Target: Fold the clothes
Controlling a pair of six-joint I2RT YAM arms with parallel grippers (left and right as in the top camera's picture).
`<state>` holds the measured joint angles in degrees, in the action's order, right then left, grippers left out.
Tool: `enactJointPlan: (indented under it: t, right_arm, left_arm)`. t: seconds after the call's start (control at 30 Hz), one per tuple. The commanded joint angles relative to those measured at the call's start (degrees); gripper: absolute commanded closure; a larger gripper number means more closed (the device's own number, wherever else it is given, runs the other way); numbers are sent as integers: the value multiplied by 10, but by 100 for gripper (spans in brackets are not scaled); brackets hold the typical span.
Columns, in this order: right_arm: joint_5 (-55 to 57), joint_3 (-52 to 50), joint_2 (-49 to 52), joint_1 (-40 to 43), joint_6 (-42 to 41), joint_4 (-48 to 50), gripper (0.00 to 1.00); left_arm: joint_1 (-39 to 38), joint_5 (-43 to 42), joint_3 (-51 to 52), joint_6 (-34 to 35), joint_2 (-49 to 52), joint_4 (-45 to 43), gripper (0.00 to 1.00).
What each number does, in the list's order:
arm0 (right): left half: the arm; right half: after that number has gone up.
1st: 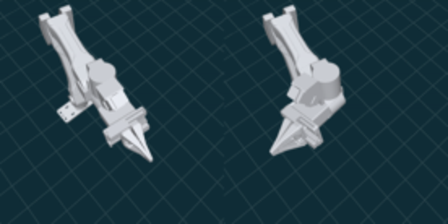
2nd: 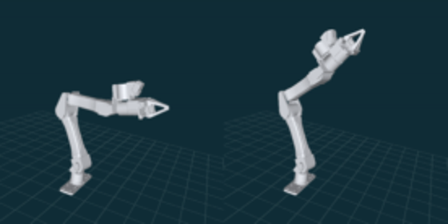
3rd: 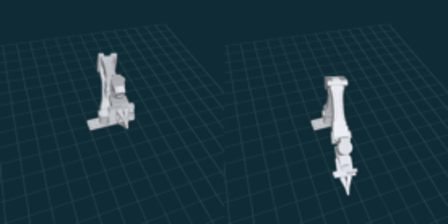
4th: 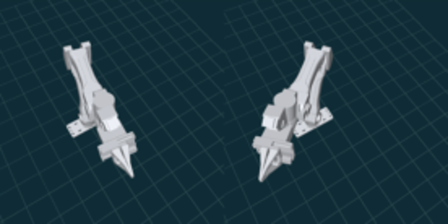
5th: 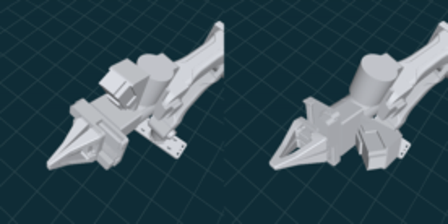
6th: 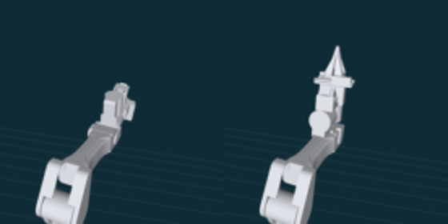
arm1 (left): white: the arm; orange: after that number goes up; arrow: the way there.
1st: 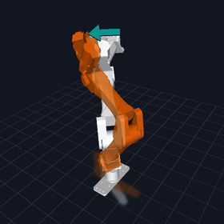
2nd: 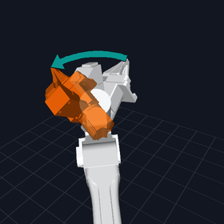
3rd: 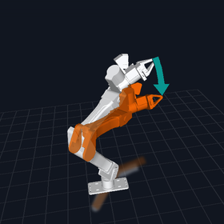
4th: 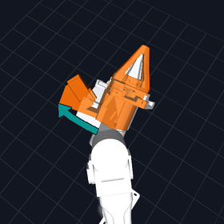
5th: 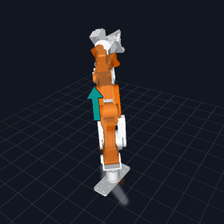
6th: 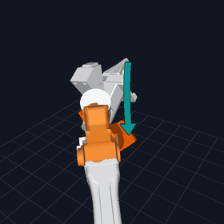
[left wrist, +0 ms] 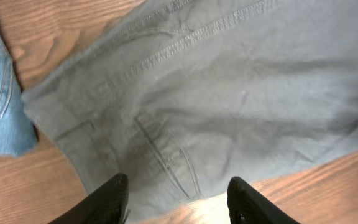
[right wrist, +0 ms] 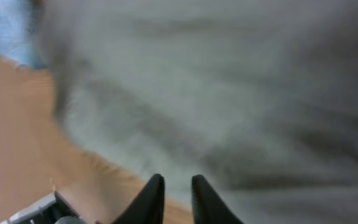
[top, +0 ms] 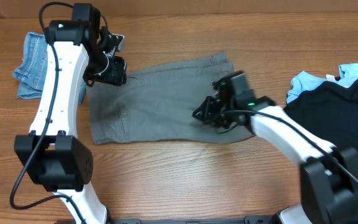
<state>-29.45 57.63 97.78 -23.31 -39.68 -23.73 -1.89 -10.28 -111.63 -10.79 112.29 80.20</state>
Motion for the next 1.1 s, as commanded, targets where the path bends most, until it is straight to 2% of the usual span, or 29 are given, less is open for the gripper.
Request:
enactJointPlan:
  t: [0.0,0.07,0.23,0.33,0.47,0.7,0.77,0.83,0.9,1.0,1.07]
  right_arm:
    - [66,-10,66,-3,-105,20,88]
    - [67,-10,93,3,-131,-1,96]
    - [70,-10,94,27,-143,-166,96]
    - [77,-10,87,22,-118,-258,96]
    - [79,-10,81,-12,-93,-319,96]
    - [133,19,-7,-11,10,-271,94]
    - [149,37,-43,0,37,-265,90]
    - [155,49,-68,13,52,-258,77]
    - [155,52,-82,27,57,-249,77]
    - [179,50,-78,57,57,-243,81]
    - [196,47,-72,76,57,-236,82]
  left_arm:
    - [0,-2,-8,22,-17,21,45]
    - [0,-2,-8,23,-17,35,45]
    - [0,-1,-8,23,-17,54,46]
    - [0,-1,-8,32,-17,55,45]
    - [0,-1,-8,47,-17,62,44]
    - [0,-3,0,68,-17,107,44]
    - [0,-3,19,73,-17,105,45]
    - [0,-3,56,80,-17,94,44]
    - [0,-8,105,84,-17,76,45]
    - [-1,-103,217,84,-17,16,50]
    - [-2,-123,268,85,-17,-20,53]
